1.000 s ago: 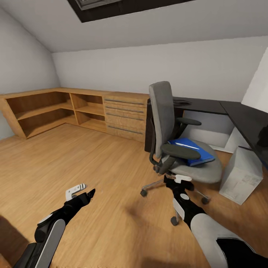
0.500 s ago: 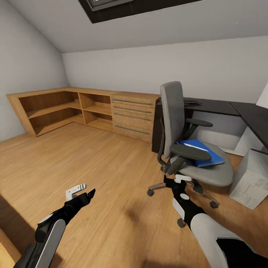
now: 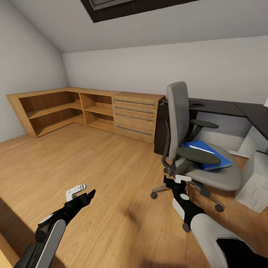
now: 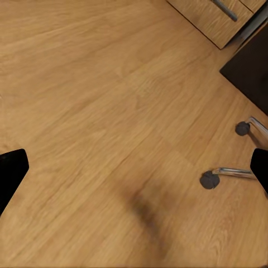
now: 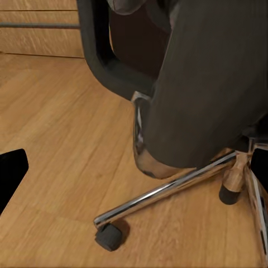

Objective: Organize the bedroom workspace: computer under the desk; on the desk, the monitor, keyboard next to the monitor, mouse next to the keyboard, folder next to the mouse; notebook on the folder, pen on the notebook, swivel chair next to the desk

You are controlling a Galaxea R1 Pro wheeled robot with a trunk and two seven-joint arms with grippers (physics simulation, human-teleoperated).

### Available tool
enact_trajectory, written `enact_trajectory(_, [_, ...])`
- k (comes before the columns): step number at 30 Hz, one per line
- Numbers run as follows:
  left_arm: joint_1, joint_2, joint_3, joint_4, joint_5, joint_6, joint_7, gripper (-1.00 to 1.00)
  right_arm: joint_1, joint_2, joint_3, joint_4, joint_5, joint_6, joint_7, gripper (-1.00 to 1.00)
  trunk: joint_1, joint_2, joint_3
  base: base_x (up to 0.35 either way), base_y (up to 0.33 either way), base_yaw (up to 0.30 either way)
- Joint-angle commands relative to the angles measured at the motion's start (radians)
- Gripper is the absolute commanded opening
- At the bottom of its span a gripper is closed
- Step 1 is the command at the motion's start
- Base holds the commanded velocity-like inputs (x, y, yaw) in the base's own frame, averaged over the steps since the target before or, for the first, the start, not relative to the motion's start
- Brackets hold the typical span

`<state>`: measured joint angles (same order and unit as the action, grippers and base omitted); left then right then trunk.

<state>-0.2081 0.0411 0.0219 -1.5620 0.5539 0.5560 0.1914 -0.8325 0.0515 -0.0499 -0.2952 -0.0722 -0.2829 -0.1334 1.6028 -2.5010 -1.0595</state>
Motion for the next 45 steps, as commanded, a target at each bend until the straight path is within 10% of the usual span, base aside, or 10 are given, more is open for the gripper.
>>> enact_trajectory(1, [0.000, 0.000, 0.000, -0.001, 0.011, 0.004, 0.008, 1.00, -0.001, 0.001, -0.004, 0.001, -0.008, -0.005, 0.003, 1.00, 0.000, 0.000, -0.001, 0.034, 0.028, 0.000])
enact_trajectory(23, [0.000, 0.000, 0.000, -0.001, 0.012, 0.004, 0.008, 1.00, 0.000, 0.001, -0.004, -0.001, -0.008, -0.007, 0.002, 1.00, 0.000, 0.000, -0.001, 0.090, 0.044, 0.000])
enact_trajectory(45, [0.000, 0.000, 0.000, -0.001, 0.012, 0.004, 0.008, 1.00, 0.000, 0.001, -0.004, 0.000, -0.007, -0.007, 0.002, 1.00, 0.000, 0.000, 0.012, -0.205, -0.008, -0.120])
